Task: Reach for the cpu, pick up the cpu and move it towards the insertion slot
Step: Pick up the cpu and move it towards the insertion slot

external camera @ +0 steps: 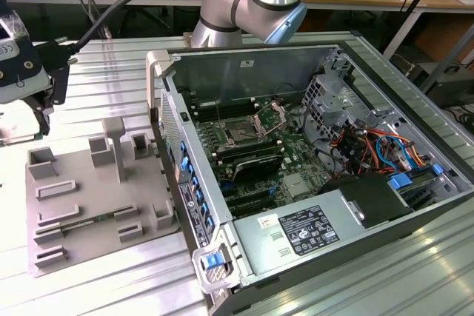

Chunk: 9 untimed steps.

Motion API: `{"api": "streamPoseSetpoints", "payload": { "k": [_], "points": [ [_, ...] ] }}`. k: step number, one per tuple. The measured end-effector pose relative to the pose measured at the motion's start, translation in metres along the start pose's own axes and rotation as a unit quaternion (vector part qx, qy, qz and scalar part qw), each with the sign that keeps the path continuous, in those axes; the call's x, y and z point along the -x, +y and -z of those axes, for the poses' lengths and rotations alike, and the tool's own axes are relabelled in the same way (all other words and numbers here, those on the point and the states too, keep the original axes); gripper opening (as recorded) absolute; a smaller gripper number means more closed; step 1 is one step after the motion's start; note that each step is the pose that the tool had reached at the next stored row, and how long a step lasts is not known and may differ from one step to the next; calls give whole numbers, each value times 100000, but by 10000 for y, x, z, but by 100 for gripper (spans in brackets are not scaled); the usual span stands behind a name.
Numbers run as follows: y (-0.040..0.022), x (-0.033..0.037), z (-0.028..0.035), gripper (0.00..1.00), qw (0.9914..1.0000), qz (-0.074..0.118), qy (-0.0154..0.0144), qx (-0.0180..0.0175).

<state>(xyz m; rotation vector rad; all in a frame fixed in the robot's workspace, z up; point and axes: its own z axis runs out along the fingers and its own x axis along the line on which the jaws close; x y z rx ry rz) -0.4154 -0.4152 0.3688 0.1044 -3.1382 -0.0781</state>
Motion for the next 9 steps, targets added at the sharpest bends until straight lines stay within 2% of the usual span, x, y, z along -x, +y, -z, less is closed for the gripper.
{"api": "streamPoseSetpoints", "payload": {
  "k": [9],
  "points": [
    [3,0,72,55,100000,2,-3,4]
  ]
}}
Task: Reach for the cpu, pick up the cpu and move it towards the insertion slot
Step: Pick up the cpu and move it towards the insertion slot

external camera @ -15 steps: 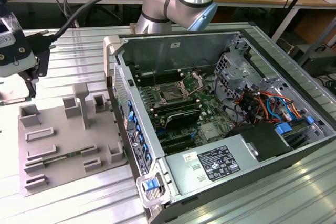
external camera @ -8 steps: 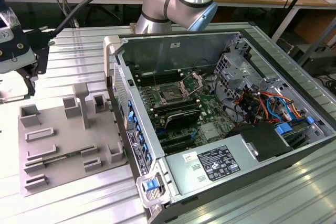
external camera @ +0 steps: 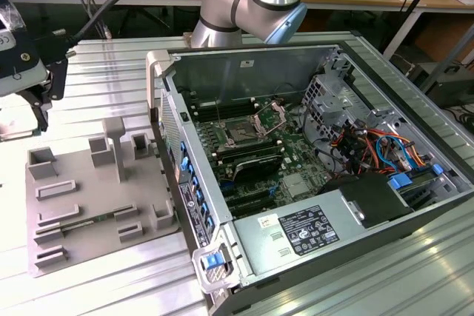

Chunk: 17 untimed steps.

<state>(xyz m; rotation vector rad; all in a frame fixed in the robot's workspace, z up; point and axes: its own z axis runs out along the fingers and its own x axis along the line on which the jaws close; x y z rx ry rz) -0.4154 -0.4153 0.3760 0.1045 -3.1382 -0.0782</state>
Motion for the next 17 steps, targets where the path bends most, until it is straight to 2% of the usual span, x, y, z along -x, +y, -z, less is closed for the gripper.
{"api": "streamPoseSetpoints", "payload": {
  "k": [17],
  "points": [
    [5,0,107,55,100000,-1,1,-1]
  ]
}}
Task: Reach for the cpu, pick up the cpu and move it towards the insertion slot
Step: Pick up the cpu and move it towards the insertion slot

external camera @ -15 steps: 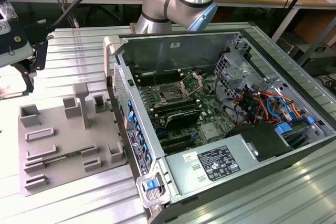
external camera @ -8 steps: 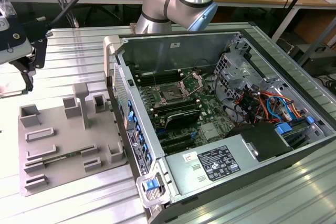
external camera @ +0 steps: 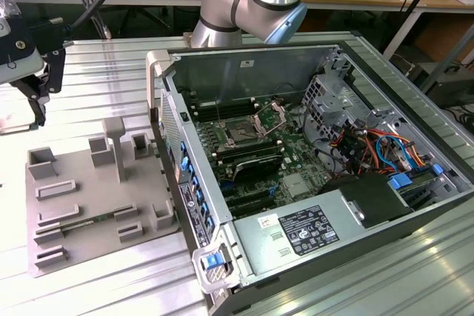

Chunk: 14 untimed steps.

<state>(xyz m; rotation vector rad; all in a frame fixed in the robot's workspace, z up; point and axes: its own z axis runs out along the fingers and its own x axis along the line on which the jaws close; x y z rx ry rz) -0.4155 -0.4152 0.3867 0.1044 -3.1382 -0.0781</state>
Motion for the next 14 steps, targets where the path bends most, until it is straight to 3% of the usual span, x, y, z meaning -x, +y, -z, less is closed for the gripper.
{"api": "streamPoseSetpoints", "payload": {
  "k": [14],
  "points": [
    [4,0,69,55,100000,0,-2,2]
  ]
}}
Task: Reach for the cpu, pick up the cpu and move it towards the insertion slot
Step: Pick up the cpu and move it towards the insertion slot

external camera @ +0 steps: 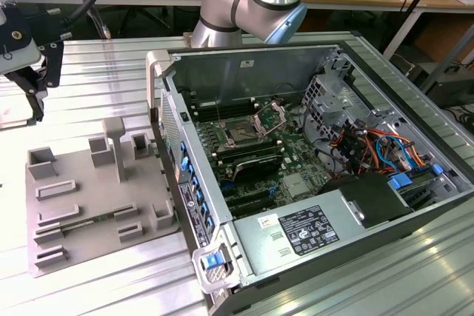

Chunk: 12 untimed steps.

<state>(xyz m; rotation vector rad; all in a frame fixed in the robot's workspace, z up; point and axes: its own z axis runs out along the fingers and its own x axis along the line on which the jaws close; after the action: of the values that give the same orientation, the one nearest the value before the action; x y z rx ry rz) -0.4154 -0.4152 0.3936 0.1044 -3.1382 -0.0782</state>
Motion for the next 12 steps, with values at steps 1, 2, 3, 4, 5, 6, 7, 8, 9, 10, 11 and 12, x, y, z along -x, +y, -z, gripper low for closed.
{"api": "streamPoseSetpoints", "payload": {
  "k": [1,2,3,4,5,6,7,8,9,10,11,12],
  "points": [
    [0,0,5,55,100000,0,4,-2],
    [0,0,10,55,100000,2,6,-3],
    [1,0,21,55,100000,1,0,-2],
    [1,0,30,55,100000,4,3,-2],
    [2,0,40,55,100000,-1,3,-2],
    [2,0,45,55,100000,2,1,-2],
    [2,0,49,55,100000,0,2,-1],
    [3,0,57,55,100000,0,1,-3],
    [3,0,63,55,100000,1,5,-3],
    [3,0,67,55,100000,1,2,-2],
    [3,0,73,55,100000,2,-1,0],
    [4,0,83,55,100000,2,1,-3]
  ]
}}
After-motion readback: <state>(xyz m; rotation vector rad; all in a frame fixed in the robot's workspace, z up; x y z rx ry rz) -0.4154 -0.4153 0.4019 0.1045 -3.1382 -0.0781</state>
